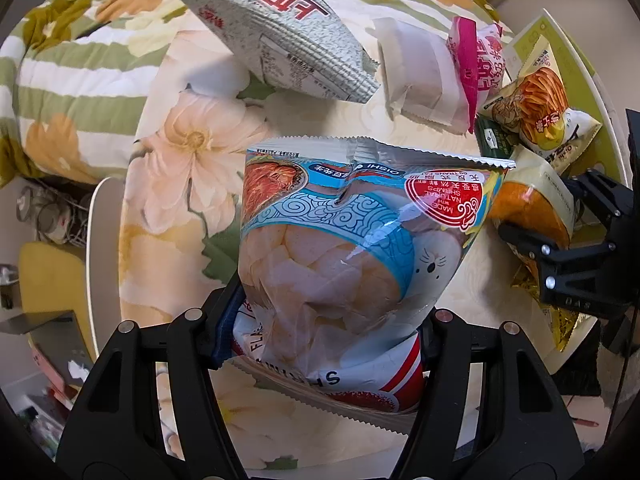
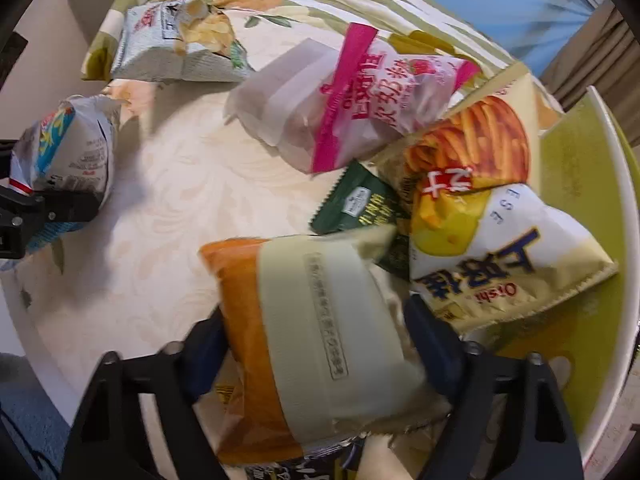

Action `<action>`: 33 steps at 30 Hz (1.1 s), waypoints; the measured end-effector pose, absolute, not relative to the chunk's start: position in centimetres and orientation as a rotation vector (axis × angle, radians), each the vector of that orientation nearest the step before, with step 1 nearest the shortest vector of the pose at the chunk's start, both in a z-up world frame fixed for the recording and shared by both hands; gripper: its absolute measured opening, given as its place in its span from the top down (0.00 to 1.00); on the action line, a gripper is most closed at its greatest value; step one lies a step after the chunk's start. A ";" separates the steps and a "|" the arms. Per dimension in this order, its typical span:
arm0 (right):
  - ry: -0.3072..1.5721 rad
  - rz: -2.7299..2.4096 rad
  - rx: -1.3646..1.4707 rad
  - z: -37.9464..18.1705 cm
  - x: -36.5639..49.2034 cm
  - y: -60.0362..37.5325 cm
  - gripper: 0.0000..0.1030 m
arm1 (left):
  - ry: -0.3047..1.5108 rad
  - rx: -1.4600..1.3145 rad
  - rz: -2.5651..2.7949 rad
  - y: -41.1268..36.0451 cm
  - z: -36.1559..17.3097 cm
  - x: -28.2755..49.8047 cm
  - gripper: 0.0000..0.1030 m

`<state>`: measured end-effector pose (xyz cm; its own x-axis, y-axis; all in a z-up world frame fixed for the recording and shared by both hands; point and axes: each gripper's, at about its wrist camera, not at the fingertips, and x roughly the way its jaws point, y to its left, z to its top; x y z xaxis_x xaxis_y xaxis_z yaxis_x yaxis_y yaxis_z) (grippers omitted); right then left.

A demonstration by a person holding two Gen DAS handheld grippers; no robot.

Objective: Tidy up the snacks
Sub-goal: 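Grasp the blue-and-white shrimp chip bag with the left tool while the right tool grasps the orange-and-cream bag, then carry both bags over the yellow box and open both tools to drop them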

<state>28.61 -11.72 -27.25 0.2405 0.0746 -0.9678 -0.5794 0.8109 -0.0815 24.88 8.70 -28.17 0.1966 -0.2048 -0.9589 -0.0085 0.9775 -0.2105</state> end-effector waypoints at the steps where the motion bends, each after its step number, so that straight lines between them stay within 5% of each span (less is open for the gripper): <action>1: 1.259 0.484 -0.470 -27.3 28.6 -11.7 0.38 | 1.366 -0.184 -0.139 8.9 -28.0 24.8 0.41; 20: 1.097 0.434 -0.235 -17.5 25.8 -10.0 0.42 | 1.195 -0.125 -0.219 9.5 -19.2 21.9 0.41; 33: 0.955 0.178 0.040 -8.7 22.6 -17.6 0.42 | 1.035 -0.064 -0.405 3.1 -10.9 23.9 0.41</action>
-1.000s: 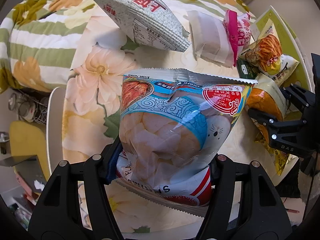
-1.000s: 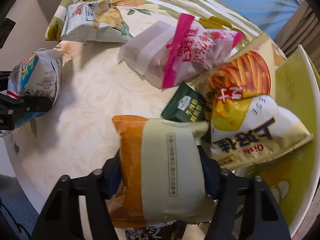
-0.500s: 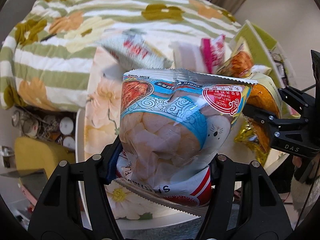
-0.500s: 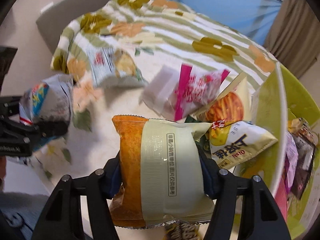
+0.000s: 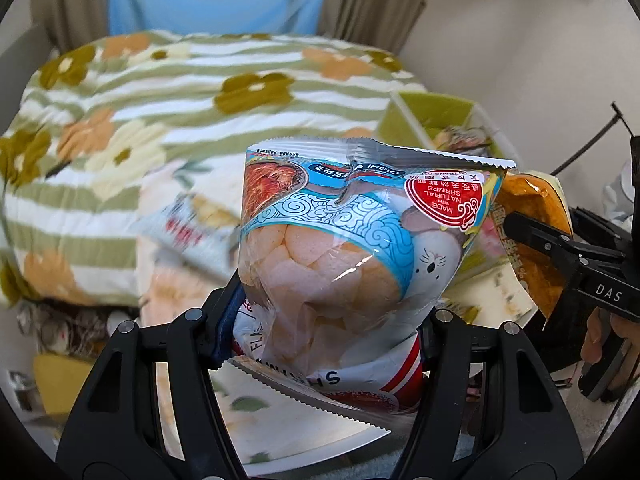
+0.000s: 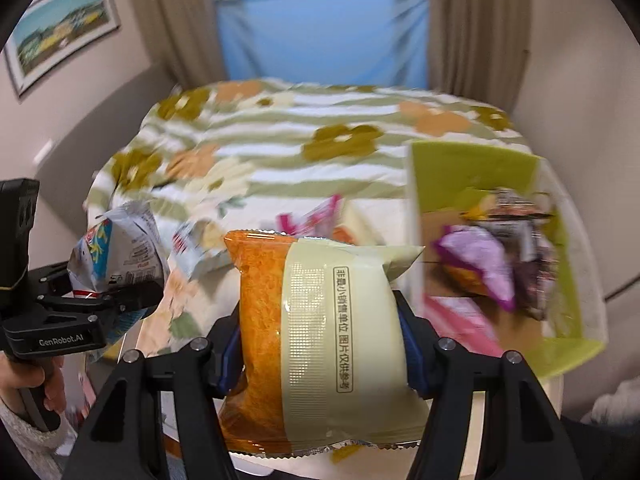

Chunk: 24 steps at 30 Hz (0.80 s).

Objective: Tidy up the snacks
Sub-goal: 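Carry both bags over the yellow box and open both tools to drop them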

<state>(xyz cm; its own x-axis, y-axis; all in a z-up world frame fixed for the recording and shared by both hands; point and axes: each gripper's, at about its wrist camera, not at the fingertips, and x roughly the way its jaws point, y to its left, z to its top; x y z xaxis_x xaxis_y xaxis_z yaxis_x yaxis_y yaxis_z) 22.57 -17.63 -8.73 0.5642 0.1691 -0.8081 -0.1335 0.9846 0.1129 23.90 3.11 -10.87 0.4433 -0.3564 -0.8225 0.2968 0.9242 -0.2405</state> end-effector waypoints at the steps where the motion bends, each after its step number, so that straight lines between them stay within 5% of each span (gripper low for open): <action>1: 0.944 0.162 0.048 -8.2 22.3 -18.6 0.42 | 1.027 -0.062 -0.414 2.3 -10.4 24.0 0.41; 11: 0.914 0.096 0.086 -6.8 22.0 -29.4 0.42 | 0.978 -0.075 -0.469 -10.0 -8.0 26.5 0.41; 24: 0.970 0.200 0.074 -9.8 25.8 -38.2 0.42 | 1.030 -0.081 -0.405 -24.2 -11.3 34.6 0.41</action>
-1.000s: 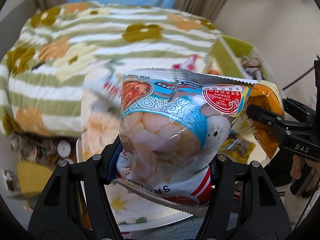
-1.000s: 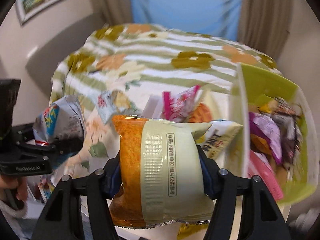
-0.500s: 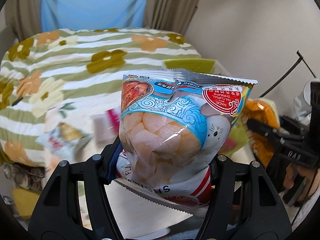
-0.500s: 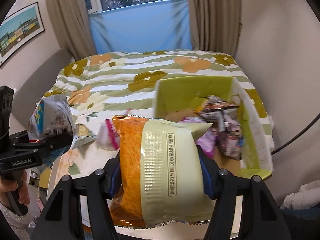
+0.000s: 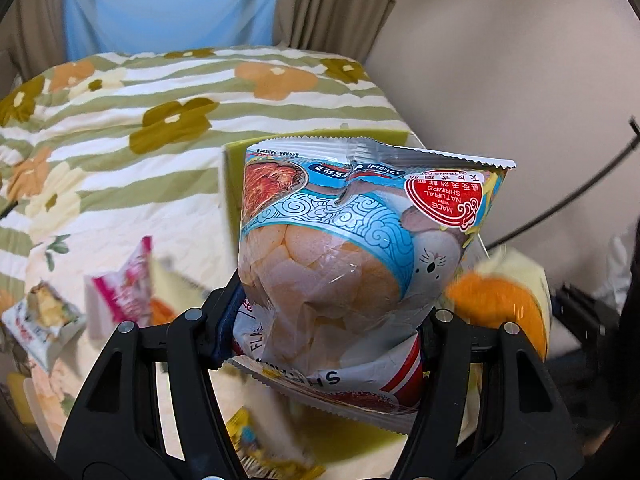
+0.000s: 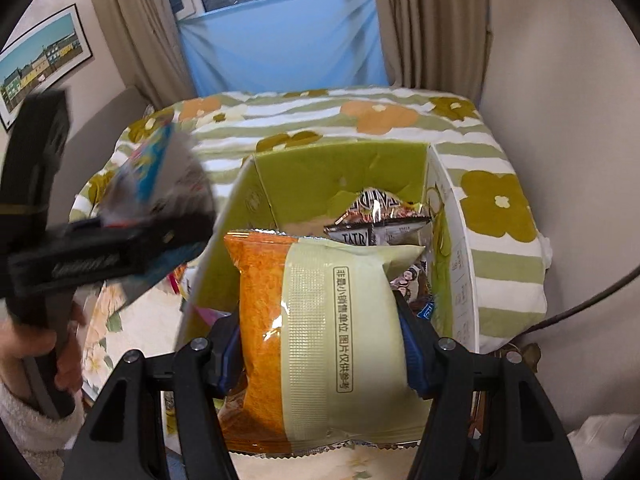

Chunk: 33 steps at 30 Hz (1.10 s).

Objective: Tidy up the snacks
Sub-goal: 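Carry both bags over the yellow box and open both tools to drop them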

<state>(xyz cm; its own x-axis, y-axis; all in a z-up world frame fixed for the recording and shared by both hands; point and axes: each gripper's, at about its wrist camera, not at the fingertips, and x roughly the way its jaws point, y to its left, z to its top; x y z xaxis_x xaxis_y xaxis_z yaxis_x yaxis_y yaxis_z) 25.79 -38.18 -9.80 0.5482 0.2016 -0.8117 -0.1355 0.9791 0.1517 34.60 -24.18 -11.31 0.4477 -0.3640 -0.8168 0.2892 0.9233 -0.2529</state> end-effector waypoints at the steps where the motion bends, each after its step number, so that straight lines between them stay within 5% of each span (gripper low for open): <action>1: 0.981 0.215 0.070 -10.1 26.0 -38.5 0.42 | 1.035 -0.082 -0.395 -24.5 -11.5 35.1 0.41; 4: 1.006 0.254 0.058 -10.9 26.4 -39.2 0.42 | 1.043 -0.096 -0.353 -25.7 -12.2 36.7 0.36; 6: 1.016 0.281 0.053 -11.3 26.5 -39.4 0.42 | 1.036 -0.081 -0.317 -26.1 -12.3 37.3 0.03; 7: 1.017 0.287 0.053 -11.4 26.6 -39.6 0.42 | 1.029 -0.080 -0.308 -26.0 -12.2 37.3 0.01; 28: 0.881 0.285 -0.026 -11.4 25.7 -39.2 0.41 | 1.043 -0.097 -0.314 -22.2 -13.2 30.7 0.01; 31: 0.847 0.275 -0.045 -11.6 25.5 -39.1 0.28 | 1.039 -0.097 -0.308 -22.3 -12.9 30.6 0.01; 33: 0.832 0.285 -0.043 -11.5 25.3 -39.3 0.06 | 1.035 -0.097 -0.303 -22.2 -12.8 30.3 0.01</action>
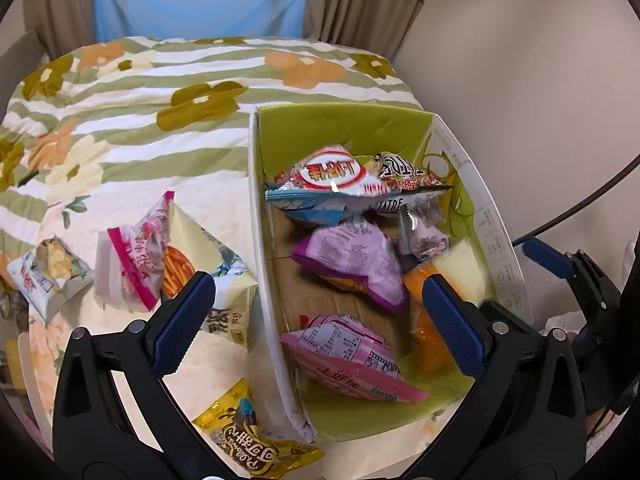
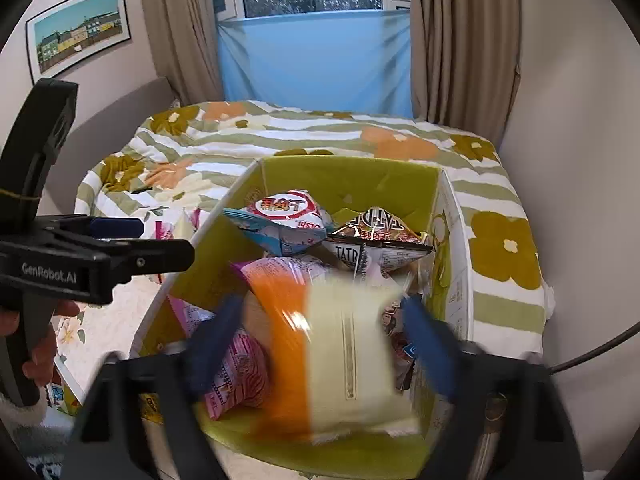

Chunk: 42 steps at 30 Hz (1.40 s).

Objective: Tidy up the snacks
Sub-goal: 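Carry both bags over the yellow box and open both tools to drop them, then move both tools back over the snacks left on the table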

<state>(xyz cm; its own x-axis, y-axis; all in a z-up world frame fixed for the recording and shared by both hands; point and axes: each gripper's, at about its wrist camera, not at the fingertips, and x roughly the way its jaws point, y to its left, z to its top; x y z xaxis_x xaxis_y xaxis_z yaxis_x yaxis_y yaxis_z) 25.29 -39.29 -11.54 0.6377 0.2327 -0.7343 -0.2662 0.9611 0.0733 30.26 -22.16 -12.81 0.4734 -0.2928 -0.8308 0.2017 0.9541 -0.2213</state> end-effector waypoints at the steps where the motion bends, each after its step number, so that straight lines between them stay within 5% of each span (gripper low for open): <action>1: 0.824 0.284 -0.038 -11.5 25.1 -39.4 0.05 | 1.033 -0.097 -0.302 -22.1 -12.8 30.0 0.01; 20: 0.865 0.293 0.032 -11.2 22.7 -40.4 0.01 | 1.028 -0.115 -0.239 -20.3 -11.8 24.6 0.01; 42: 0.878 0.492 0.024 -10.1 18.2 -28.5 0.01 | 0.939 -0.327 0.038 -1.3 -10.8 16.9 0.01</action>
<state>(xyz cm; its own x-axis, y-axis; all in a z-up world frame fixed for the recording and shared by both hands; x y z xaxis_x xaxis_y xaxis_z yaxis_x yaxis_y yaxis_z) 18.22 -28.54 -10.05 0.5353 0.4225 -0.7314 -0.4028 0.8888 0.2187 16.94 -1.25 -10.79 0.5933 -0.1093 -0.7975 -0.1737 0.9500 -0.2594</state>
